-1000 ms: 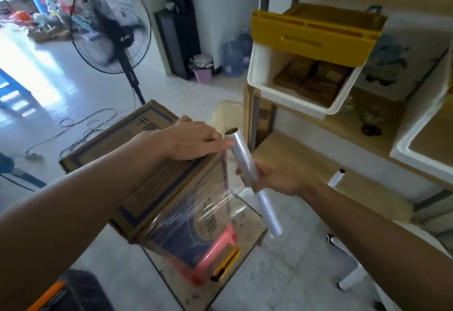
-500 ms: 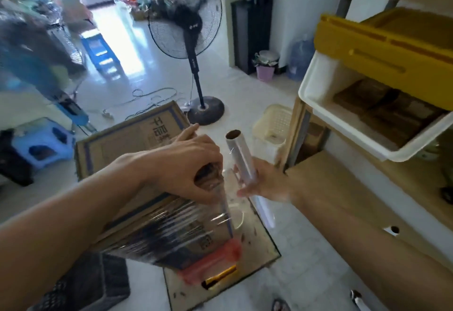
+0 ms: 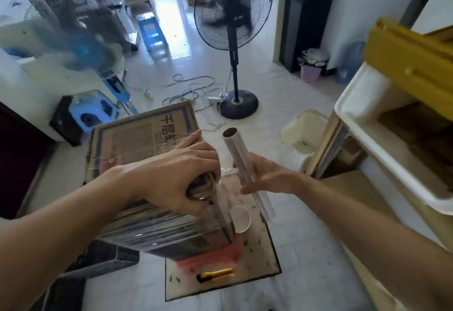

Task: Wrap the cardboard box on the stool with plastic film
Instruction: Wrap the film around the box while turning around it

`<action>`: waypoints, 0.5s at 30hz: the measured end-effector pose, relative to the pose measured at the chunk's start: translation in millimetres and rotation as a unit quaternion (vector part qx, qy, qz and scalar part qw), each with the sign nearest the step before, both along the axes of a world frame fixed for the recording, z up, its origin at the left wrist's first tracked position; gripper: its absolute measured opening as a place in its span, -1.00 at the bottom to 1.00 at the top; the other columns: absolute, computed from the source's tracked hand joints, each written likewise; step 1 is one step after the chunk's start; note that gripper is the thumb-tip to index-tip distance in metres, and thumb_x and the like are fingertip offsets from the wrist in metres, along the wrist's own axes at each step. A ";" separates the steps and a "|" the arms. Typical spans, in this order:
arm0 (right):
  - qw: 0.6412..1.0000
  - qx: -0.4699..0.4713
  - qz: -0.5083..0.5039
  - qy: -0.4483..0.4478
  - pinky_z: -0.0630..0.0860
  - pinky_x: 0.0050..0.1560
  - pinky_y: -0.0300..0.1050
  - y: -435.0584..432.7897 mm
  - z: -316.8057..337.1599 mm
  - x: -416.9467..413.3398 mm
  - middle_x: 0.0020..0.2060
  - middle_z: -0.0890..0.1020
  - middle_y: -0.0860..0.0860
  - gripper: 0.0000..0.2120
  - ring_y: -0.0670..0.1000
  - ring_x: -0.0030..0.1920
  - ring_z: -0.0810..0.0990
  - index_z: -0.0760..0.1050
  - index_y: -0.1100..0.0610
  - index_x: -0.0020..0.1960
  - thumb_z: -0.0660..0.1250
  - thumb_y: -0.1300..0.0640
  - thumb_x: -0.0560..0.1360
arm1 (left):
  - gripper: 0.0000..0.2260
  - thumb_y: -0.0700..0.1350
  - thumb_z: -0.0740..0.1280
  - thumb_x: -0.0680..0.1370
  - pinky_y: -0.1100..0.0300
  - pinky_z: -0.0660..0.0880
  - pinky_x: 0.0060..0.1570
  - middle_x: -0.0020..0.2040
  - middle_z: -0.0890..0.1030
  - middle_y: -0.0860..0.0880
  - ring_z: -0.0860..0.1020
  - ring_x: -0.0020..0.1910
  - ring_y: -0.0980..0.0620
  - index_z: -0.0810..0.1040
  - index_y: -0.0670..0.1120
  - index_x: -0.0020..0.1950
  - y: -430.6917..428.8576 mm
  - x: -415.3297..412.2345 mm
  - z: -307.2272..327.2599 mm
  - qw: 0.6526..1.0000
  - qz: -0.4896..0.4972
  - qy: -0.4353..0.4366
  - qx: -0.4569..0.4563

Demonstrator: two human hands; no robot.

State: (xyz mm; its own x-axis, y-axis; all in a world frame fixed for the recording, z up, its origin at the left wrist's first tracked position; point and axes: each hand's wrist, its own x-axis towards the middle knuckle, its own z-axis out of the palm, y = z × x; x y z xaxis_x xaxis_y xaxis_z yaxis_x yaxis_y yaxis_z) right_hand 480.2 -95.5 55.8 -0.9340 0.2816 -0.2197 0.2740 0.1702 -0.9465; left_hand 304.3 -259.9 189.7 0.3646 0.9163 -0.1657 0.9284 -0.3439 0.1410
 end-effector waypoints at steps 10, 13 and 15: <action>0.999 0.031 0.041 0.003 0.59 0.03 -0.10 43.4 -4.0 -34.7 -0.01 0.58 0.10 -0.71 0.03 0.02 0.59 0.50 0.22 0.12 0.46 0.37 0.44 | -0.72 0.25 0.38 0.44 -0.09 0.17 0.48 0.33 0.33 0.01 0.21 0.44 -0.01 0.55 0.13 0.03 -13.9 13.9 -2.1 0.993 0.107 -0.012 0.041; 0.995 0.063 0.078 -0.003 0.60 0.07 -0.04 50.7 -3.8 -51.5 0.01 0.64 0.11 -0.70 0.08 0.06 0.63 0.52 0.18 0.10 0.51 0.30 0.42 | -0.73 0.25 0.37 0.46 -0.10 0.15 0.49 0.33 0.34 0.01 0.19 0.47 -0.03 0.56 0.10 0.02 -16.9 25.4 -3.8 0.986 0.160 -0.008 0.050; 0.988 0.109 0.114 -0.009 0.56 0.02 -0.13 56.7 0.2 -62.9 -0.04 0.63 0.01 -0.66 0.04 0.03 0.62 0.50 0.12 0.11 0.54 0.22 0.41 | -0.72 0.23 0.37 0.46 -0.08 0.08 0.53 0.33 0.35 0.04 0.18 0.50 0.00 0.57 0.10 0.04 -16.9 31.3 -4.2 0.981 0.186 0.003 0.056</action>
